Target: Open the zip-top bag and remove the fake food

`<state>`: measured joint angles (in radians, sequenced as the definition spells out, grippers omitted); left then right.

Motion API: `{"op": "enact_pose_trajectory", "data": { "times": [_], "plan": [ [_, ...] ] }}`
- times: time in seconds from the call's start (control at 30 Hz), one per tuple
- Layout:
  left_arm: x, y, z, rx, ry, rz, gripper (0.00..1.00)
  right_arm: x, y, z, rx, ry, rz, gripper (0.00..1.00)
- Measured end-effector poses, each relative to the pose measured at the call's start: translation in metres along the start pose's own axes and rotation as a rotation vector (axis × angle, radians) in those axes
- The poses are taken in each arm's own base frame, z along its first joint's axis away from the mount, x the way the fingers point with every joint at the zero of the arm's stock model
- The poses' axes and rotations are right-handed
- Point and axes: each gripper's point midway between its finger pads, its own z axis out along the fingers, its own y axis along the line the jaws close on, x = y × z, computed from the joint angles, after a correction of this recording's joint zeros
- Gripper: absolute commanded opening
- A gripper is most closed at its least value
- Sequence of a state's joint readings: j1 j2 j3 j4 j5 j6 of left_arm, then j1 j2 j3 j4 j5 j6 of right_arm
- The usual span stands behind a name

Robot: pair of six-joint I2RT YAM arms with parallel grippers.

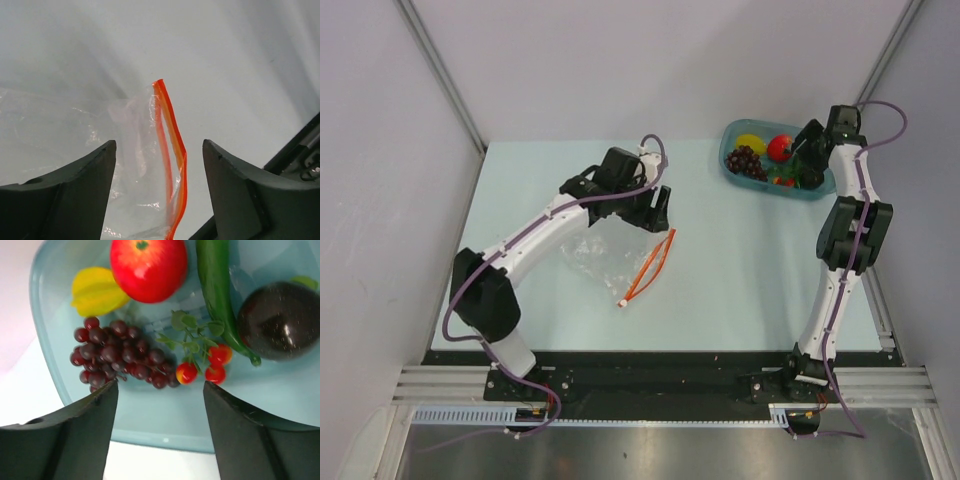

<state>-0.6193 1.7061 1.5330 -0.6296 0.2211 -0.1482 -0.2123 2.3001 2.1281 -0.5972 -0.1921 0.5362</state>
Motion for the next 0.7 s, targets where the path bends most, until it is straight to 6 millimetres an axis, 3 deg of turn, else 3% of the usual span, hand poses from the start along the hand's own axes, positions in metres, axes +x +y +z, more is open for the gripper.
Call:
{"op": "enact_pose_trajectory", "data": {
  "times": [0.17,0.27,0.37,0.5,0.6,0.7],
  "plan": [
    [-0.016,-0.022,-0.027,0.085,-0.068,-0.007,0.78,0.013,-0.004,-0.005,0.035,0.05,-0.011,0.8],
    [-0.031,-0.043,-0.056,0.165,-0.163,-0.01,0.79,0.026,-0.003,-0.012,0.072,0.086,-0.029,0.82],
    [-0.033,-0.062,-0.084,0.252,-0.245,-0.026,0.86,0.045,0.013,-0.031,0.093,0.113,-0.078,0.89],
    [-0.018,-0.078,-0.105,0.347,-0.312,-0.082,0.93,0.107,0.059,-0.086,0.055,0.168,-0.21,1.0],
    [0.006,-0.08,-0.102,0.386,-0.313,-0.143,0.96,0.177,0.098,-0.139,-0.046,0.229,-0.326,1.0],
    [0.028,-0.08,-0.093,0.413,-0.291,-0.203,0.98,0.246,0.111,-0.191,-0.14,0.304,-0.408,1.0]
  ]
}}
